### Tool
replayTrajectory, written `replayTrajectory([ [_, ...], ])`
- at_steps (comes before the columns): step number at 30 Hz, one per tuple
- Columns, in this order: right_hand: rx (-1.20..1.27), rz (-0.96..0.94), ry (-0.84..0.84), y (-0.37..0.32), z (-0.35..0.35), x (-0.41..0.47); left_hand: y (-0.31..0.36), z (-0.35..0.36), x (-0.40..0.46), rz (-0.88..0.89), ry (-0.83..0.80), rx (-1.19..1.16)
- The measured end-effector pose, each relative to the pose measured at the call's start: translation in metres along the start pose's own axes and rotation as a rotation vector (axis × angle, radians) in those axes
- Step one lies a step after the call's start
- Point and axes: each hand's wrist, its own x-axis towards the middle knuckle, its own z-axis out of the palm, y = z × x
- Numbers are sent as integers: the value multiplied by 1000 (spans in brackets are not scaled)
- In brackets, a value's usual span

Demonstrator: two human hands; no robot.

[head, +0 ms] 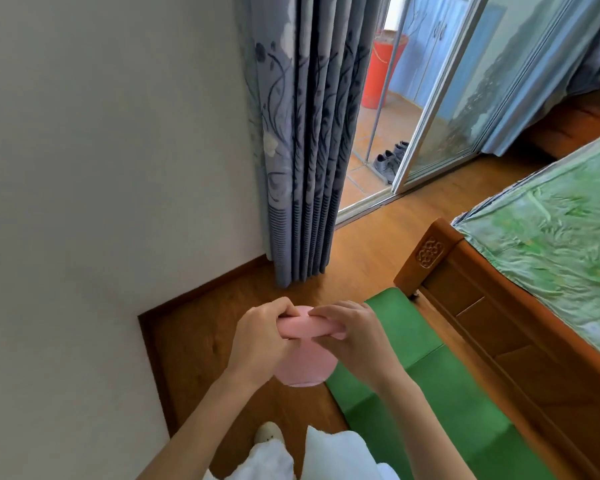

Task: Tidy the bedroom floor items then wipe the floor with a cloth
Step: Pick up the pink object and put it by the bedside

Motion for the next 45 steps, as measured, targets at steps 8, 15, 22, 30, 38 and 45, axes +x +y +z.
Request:
replayTrajectory([
  [8,-44,109,59,4,9,77,-19,-23,90,77,-66,11],
  [15,-42,189,142,34,-1,124,-12,-14,167,218,-139,0],
  [22,-96,259,213,78,-22,169,12,2,249,484,-176,86],
  [30,-271,260,369,130,-52,214,36,40,337,780,-127,32],
  [38,-370,361,520,182,-81,263,76,73,435,967,-167,-9],
  [45,-395,522,617,221,-102,317,109,104,522,1085,-249,-103],
])
